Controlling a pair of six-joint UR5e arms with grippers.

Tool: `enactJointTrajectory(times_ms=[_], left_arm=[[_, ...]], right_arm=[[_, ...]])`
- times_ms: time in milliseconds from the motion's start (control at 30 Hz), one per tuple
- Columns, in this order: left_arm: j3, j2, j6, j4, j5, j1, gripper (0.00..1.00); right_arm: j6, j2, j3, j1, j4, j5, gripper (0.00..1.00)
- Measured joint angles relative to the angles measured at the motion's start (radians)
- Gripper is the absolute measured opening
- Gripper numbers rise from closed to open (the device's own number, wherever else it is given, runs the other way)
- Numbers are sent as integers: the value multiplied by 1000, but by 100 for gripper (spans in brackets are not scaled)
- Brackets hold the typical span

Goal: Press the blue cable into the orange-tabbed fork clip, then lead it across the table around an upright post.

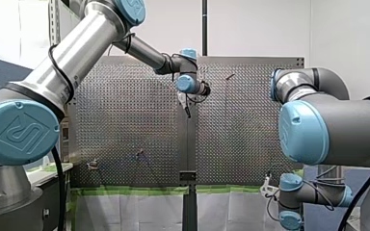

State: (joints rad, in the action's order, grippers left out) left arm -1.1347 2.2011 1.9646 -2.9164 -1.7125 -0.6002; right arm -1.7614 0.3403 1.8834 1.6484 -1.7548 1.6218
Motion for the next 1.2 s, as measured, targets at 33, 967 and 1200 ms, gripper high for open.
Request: enactJointTrajectory(times_ms=[33,967,1200], left_arm=[[0,0,-7,-6,0,0,94],[0,-1,-126,-158,5,-12,94],[0,-4,-163,-186,-10,-14,94]], right_arm=[[-2,7,0,0,5,0,0],[-41,87,-73,-3,199,11,0],[-43,94,-74,-3,204,6,0]])
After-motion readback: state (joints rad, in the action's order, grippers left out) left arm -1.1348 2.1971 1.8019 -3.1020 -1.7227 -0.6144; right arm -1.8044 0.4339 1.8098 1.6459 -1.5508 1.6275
